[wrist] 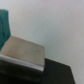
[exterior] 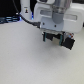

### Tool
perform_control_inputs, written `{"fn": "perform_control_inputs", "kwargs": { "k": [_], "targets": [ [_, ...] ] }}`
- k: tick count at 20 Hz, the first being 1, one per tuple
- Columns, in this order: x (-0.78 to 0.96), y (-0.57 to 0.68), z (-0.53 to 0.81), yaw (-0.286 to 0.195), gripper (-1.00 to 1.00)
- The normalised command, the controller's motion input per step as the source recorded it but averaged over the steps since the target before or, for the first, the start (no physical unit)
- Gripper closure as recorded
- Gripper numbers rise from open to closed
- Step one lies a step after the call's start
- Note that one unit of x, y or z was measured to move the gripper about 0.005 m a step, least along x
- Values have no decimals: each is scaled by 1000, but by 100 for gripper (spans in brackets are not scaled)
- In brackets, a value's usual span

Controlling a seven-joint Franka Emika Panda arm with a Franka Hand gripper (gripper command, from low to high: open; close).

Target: Open the kcup holder, insert the kcup into the holder, and close the kcup holder

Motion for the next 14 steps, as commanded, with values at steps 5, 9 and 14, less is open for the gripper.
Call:
{"fn": "perform_control_inputs", "kwargs": {
  "k": [5,9,14],
  "targets": [
    [17,534,-68,108,-100],
    [-199,467,-53,133,-100],
    [-311,432,-19,142,-100]
  ]
}}
